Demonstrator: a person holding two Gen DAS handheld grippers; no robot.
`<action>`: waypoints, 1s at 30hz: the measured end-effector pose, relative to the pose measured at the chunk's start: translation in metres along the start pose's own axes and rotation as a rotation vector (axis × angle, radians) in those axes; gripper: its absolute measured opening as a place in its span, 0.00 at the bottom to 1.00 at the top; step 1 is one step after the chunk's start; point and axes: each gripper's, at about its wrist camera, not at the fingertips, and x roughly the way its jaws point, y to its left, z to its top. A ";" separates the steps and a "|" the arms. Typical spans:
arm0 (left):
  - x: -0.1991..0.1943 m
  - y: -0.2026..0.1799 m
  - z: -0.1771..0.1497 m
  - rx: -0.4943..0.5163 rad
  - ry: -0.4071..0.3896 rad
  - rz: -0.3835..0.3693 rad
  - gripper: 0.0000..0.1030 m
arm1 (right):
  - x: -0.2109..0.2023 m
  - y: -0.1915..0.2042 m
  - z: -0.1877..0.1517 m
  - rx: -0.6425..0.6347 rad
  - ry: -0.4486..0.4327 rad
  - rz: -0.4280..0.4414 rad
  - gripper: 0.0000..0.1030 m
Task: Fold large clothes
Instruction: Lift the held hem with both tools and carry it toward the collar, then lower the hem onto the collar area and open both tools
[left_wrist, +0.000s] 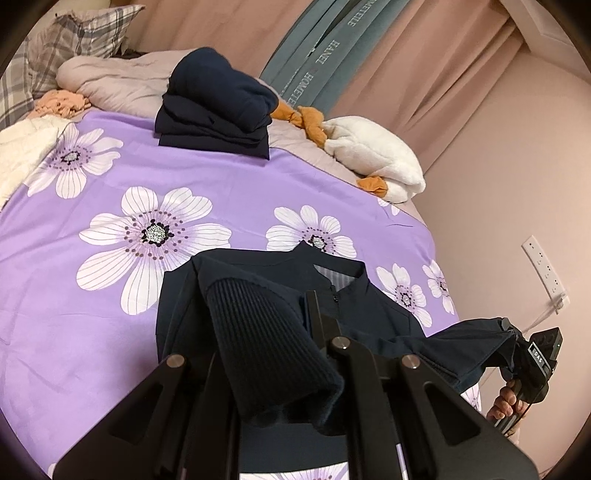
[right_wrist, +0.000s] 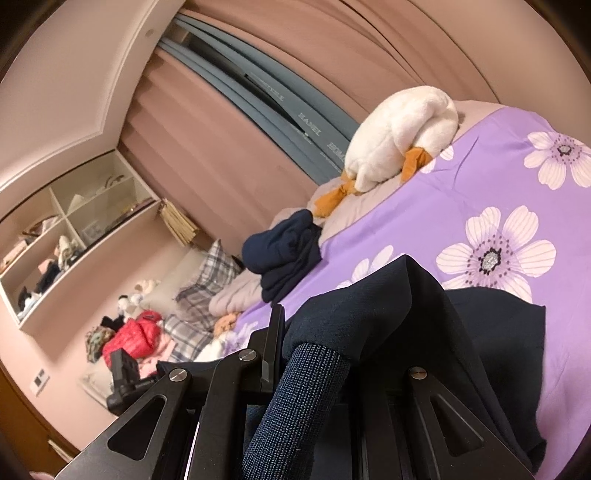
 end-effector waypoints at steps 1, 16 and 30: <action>0.003 0.001 0.001 -0.004 0.002 0.001 0.10 | 0.003 -0.001 0.001 0.000 0.002 -0.005 0.15; 0.072 0.019 0.009 -0.029 0.099 0.104 0.10 | 0.049 -0.037 0.003 0.066 0.091 -0.115 0.15; 0.134 0.039 0.032 -0.077 0.188 0.171 0.10 | 0.095 -0.074 0.011 0.122 0.171 -0.212 0.15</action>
